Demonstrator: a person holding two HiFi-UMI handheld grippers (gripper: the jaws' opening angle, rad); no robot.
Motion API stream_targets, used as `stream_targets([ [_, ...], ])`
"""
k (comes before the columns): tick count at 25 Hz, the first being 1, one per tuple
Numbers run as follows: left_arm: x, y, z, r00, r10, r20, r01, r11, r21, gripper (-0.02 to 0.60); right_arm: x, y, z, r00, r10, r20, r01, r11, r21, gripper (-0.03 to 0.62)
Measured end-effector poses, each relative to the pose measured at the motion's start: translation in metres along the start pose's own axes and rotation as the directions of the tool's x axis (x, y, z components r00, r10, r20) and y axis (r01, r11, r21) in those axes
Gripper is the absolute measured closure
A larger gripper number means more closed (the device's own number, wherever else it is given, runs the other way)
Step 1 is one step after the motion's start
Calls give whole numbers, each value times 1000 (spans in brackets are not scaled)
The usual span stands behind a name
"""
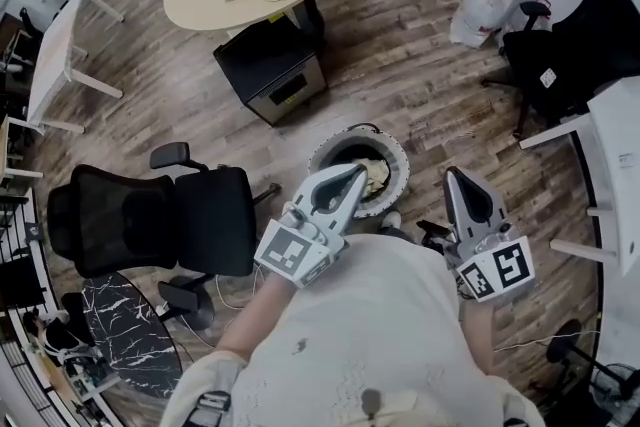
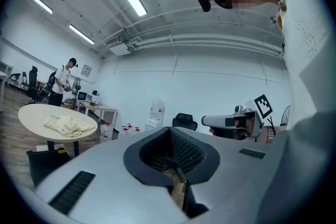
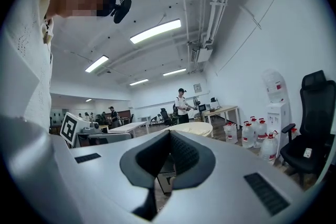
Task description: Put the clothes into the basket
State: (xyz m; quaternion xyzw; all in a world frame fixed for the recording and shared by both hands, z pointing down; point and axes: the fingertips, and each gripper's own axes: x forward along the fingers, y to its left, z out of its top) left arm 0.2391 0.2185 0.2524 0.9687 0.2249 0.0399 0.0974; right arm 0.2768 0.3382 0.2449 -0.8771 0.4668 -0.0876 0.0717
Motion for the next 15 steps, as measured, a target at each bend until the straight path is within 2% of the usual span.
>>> stream_targets([
  [8, 9, -15, -2, 998, 64, 26, -64, 998, -9, 561, -10, -13, 3, 998, 56, -4, -56, 998, -4, 588],
  [15, 10, -27, -8, 994, 106, 33, -106, 994, -24, 561, -23, -24, 1, 997, 74, -17, -74, 997, -10, 588],
])
